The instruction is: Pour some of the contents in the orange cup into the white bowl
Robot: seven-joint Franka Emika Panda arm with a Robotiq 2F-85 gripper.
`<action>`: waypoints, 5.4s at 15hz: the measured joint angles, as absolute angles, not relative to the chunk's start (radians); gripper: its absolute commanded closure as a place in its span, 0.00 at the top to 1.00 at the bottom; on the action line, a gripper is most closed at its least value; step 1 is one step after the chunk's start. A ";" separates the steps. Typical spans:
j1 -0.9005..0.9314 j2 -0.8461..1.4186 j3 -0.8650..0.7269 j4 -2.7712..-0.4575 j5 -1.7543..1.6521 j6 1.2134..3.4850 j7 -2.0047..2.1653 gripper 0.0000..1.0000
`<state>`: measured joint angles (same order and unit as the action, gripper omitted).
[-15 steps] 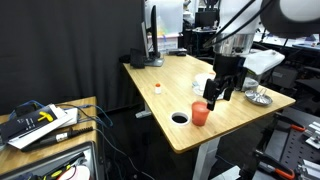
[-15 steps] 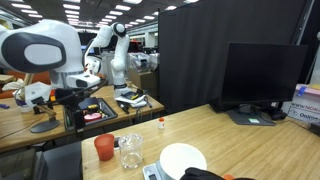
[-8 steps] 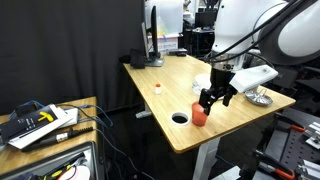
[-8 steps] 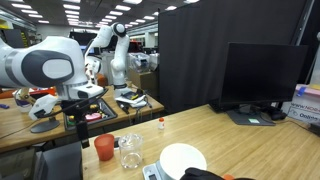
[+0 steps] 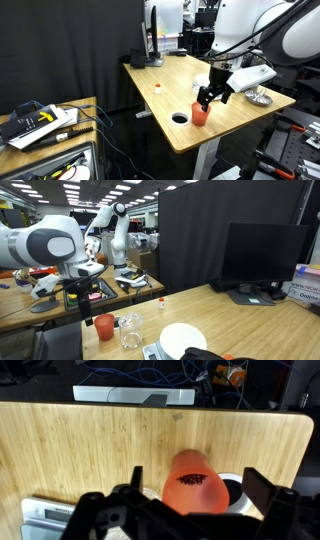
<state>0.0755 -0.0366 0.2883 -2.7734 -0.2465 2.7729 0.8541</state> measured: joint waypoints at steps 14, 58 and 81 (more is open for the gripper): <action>0.085 -0.029 0.330 -2.776 -0.837 2.794 1.442 1.00; 0.089 0.356 0.232 -2.509 -1.092 2.723 1.712 0.61; 0.124 0.232 0.251 -2.610 -1.249 2.795 1.811 0.98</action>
<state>0.1241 0.2320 0.2512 -2.6102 -1.2495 2.7947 1.8109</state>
